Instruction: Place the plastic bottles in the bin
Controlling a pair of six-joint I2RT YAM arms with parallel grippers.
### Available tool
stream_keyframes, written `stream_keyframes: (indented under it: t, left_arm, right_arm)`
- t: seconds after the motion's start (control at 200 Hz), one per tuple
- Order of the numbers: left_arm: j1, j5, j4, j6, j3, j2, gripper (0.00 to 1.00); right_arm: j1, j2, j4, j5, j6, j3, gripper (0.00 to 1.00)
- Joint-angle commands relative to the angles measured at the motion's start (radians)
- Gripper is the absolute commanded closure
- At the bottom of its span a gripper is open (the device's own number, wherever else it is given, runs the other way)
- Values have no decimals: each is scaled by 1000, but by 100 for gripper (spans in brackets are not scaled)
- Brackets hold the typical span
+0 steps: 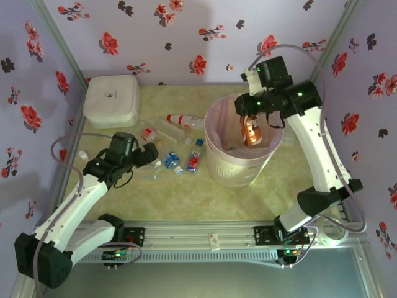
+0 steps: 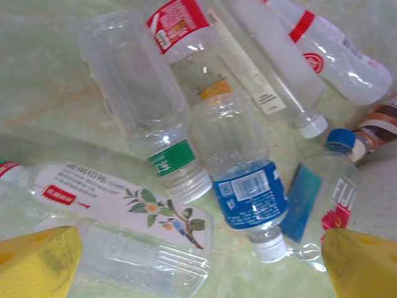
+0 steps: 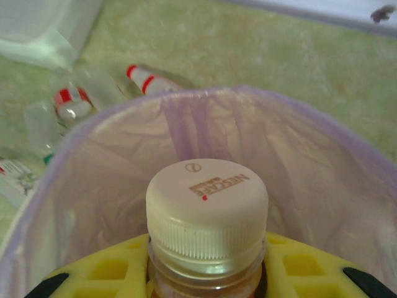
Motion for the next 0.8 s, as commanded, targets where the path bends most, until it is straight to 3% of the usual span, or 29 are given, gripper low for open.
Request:
stream_keyframes:
  t: [0.0,0.795]
  left_arm:
    - [15,-47,-40,-51,-33,-26,2]
    - [29,-51,6,-211,-84,-9,9]
  right_arm:
    - [31,36,-74,70,-56,1,66]
    - [55,41,219,17,-4,-514,66]
